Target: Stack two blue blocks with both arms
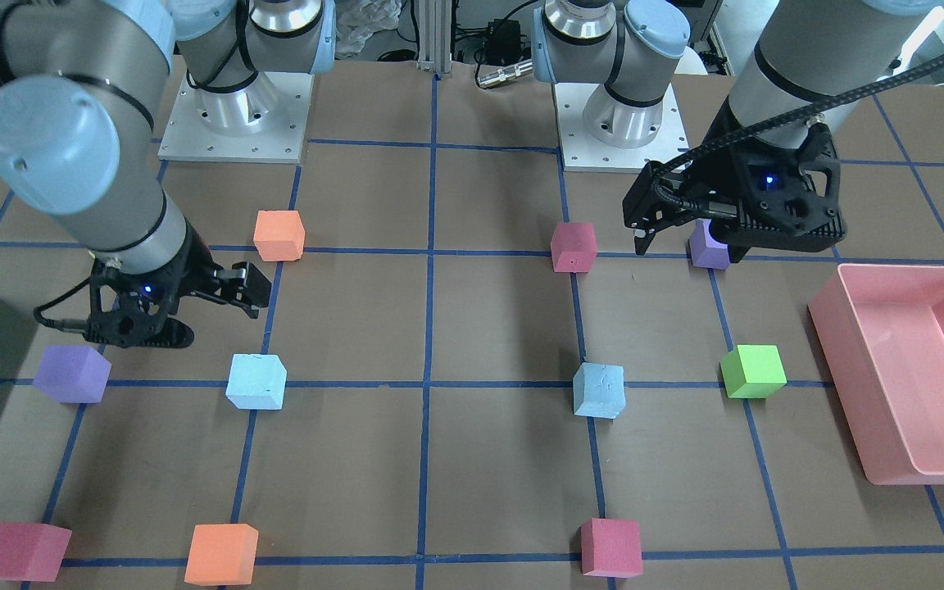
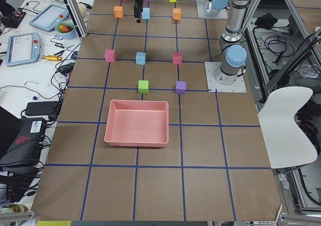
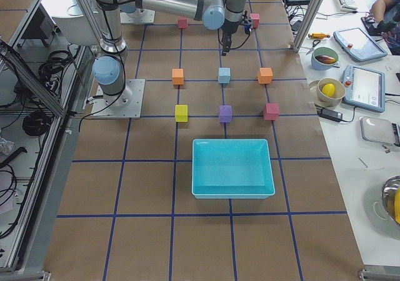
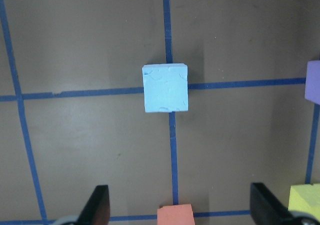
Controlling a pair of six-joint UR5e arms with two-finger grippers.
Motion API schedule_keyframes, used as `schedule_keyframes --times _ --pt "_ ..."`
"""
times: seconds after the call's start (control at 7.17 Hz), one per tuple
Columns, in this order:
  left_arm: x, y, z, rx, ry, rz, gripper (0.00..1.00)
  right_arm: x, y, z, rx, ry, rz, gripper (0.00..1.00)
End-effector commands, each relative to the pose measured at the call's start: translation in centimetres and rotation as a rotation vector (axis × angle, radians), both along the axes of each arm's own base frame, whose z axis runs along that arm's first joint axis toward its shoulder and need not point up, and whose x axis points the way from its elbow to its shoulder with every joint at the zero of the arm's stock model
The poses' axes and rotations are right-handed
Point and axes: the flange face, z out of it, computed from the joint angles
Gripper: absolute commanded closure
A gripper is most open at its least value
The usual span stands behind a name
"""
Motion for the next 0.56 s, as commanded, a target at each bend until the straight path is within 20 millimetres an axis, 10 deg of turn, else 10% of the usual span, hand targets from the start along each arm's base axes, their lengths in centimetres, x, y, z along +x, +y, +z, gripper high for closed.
schedule_keyframes --times 0.0,0.42 --pt "-0.2 0.1 -5.1 0.078 0.004 0.029 0.0 0.0 -2.7 -5.7 -0.042 -0.003 0.005 0.0" --pt "-0.2 -1.4 -15.8 0.01 0.002 0.035 0.0 0.2 -2.1 -11.5 0.06 -0.01 -0.011 0.0"
